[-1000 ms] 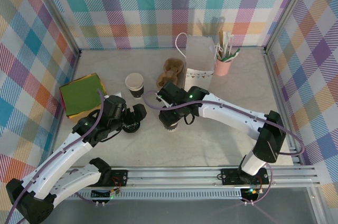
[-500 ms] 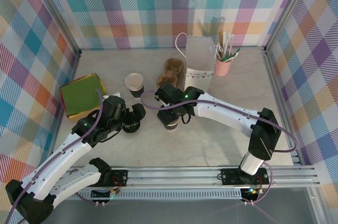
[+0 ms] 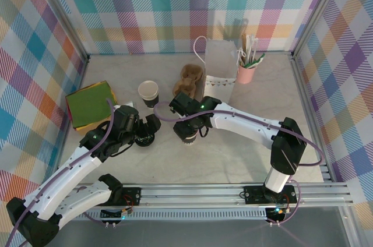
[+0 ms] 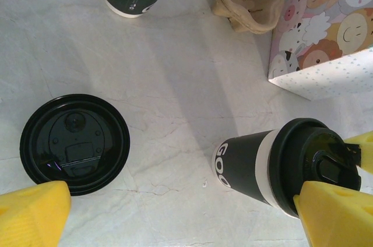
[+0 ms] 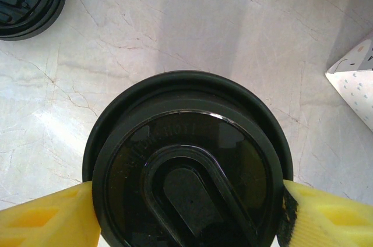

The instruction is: Pack the takeout coffee

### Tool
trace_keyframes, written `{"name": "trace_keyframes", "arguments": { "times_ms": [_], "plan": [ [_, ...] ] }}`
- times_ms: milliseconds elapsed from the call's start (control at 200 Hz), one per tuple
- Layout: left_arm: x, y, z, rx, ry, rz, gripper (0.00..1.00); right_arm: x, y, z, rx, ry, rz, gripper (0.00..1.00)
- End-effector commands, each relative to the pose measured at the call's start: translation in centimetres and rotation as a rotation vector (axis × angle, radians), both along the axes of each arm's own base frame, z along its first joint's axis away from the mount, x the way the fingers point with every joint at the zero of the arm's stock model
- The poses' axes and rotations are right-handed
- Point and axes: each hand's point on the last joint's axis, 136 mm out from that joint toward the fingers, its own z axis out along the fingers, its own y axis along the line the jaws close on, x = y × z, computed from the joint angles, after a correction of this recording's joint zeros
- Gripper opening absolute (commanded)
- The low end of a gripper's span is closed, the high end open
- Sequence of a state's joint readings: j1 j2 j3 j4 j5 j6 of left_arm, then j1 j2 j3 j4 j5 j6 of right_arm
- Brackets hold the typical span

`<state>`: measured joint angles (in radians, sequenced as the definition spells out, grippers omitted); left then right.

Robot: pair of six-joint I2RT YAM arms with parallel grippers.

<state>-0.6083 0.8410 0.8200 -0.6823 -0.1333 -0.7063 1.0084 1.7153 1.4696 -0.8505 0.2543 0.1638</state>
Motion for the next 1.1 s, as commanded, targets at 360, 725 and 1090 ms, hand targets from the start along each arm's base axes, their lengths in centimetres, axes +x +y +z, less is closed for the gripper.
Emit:
{"name": "trace_keyframes", "arguments": {
  "times_ms": [360, 725, 1090],
  "plan": [
    [-0.1, 0.0, -0.6, 0.029, 0.018, -0.007, 1.00, -0.4, -0.6, -1.4, -0.050, 0.020, -0.005, 0.72],
    [-0.2, 0.1, -0.9, 0.032, 0.023, -0.006, 1.00, -0.7, -0.9, -1.7, -0.058, 0.038, -0.014, 0.74],
    [-0.2, 0.1, -1.0, 0.034, 0.023, -0.006, 1.00, -0.7, -1.0, -0.3, -0.044, 0.029, -0.019, 0.74]
  ]
}}
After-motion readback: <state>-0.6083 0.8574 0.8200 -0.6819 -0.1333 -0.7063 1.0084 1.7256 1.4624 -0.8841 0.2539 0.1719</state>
